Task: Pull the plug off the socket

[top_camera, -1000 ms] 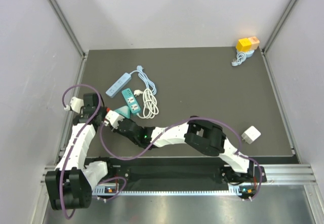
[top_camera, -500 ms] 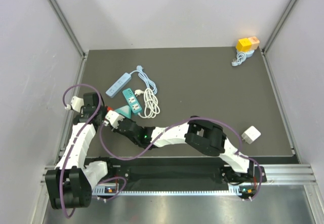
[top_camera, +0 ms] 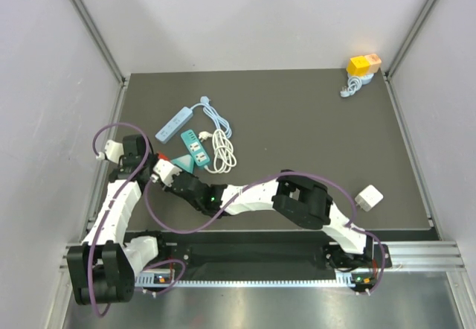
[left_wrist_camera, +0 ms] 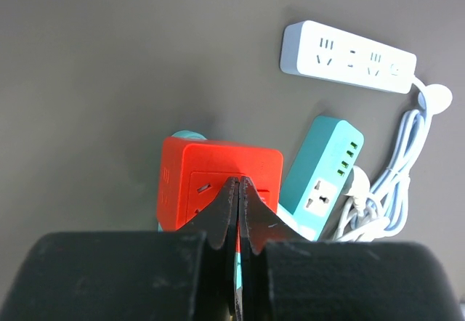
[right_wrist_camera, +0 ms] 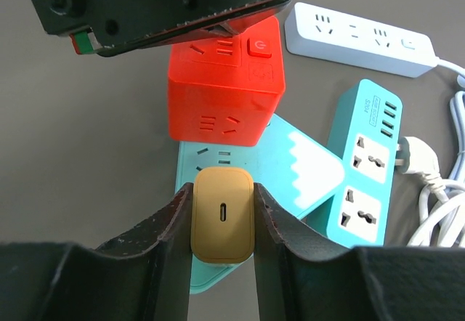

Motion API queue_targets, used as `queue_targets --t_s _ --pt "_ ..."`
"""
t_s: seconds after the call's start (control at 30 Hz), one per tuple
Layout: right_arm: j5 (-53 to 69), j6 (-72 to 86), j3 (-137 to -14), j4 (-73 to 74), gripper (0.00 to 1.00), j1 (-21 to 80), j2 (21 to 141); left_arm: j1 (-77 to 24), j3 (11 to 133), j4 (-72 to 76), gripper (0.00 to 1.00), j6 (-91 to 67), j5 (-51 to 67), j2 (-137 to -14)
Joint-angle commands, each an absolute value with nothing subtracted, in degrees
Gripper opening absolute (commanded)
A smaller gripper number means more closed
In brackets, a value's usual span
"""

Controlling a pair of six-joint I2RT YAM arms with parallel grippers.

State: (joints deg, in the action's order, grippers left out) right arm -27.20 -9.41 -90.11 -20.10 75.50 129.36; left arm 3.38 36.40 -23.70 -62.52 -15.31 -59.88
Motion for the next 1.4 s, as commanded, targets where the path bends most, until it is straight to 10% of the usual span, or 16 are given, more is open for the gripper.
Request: queue_targets --t_s 0.0,0.9,1.37 --pt "-27.42 -7.91 -95.19 -29.62 0.0 75.15 121.38 2.72 27.86 -44.38 0.0 -60.82 -7.29 -66.53" --pt "-22.41 -0.35 -81.39 -32.69 0.0 72.42 114.87 2.72 35.5 -46.31 0.0 -54.77 -6.15 -58.81" --pt "-22.67 1.23 -69.35 -36.93 0.13 73.82 112.06 2.72 39.99 -48.09 0.42 -54.58 -5.55 -43.16"
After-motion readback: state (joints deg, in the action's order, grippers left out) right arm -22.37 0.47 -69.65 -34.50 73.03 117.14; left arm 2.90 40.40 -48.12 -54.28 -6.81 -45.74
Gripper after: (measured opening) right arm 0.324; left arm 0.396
